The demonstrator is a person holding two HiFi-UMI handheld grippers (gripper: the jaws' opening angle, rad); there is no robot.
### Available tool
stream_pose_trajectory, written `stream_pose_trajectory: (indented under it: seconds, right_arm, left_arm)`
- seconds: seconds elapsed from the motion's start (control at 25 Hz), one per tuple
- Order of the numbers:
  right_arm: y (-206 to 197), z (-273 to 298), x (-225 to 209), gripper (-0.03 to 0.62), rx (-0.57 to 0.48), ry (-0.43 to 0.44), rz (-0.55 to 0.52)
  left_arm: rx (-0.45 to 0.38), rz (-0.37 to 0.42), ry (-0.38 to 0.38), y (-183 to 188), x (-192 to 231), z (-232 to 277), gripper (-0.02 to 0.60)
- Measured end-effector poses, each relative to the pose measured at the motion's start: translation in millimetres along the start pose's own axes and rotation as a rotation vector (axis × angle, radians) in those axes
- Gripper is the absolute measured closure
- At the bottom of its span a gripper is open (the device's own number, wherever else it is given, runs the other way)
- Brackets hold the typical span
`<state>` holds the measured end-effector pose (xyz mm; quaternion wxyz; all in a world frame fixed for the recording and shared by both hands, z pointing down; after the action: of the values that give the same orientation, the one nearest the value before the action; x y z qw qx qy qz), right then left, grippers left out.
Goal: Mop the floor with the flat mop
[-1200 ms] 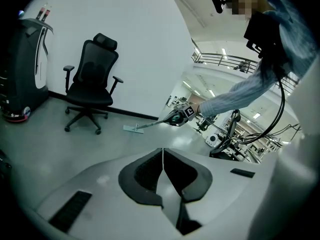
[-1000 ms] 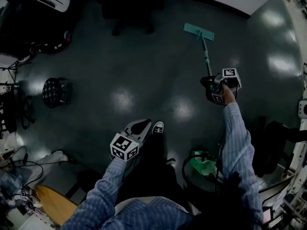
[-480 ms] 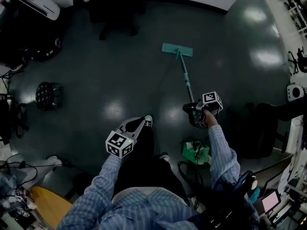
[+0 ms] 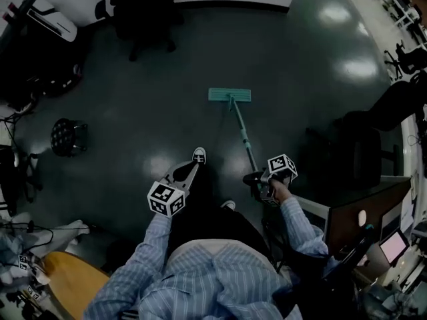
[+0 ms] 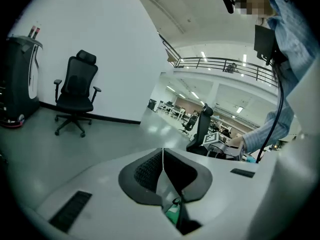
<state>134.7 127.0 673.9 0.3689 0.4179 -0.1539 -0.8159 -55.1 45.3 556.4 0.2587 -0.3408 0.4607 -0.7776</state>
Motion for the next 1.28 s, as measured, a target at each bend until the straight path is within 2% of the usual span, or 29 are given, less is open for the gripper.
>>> stream_pose_trajectory:
  seconds: [0.28, 0.48, 0.72, 0.92, 1.28]
  right_arm:
    - [-95, -23, -101, 0.586, 0.037, -0.010, -0.008]
    - [-146, -45, -151, 0.586, 0.065, -0.027, -0.009]
    - [-192, -65, -181, 0.586, 0.082, -0.050, 0.008]
    - [-206, -88, -207, 0.586, 0.127, -0.101, -0.033]
    - [-227, -88, -215, 0.585, 0.117, -0.067, -0.002]
  left_arm:
    - [0.017, 0.023, 0.009, -32, -69, -47, 0.572]
    - [0.007, 0.042, -0.001, -36, -100, -60, 0.572]
    - [-0.004, 0.083, -0.052, -28, -118, -65, 0.572]
    - [-0.028, 0.105, -0.040, -18, -133, -61, 0.572]
    - [-0.015, 0.112, -0.044, -27, -138, -77, 0.572]
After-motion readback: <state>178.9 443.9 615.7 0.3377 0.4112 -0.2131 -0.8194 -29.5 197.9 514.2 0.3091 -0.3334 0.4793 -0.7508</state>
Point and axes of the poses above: the fingertips, and each gripper's own axes: z forward along the fingers, x to its left, y out of its top, the point moved 1 cm from there along -z, backward along the fingers, and after that the axes turned 9 degrees about z, right-handed, at the moved point
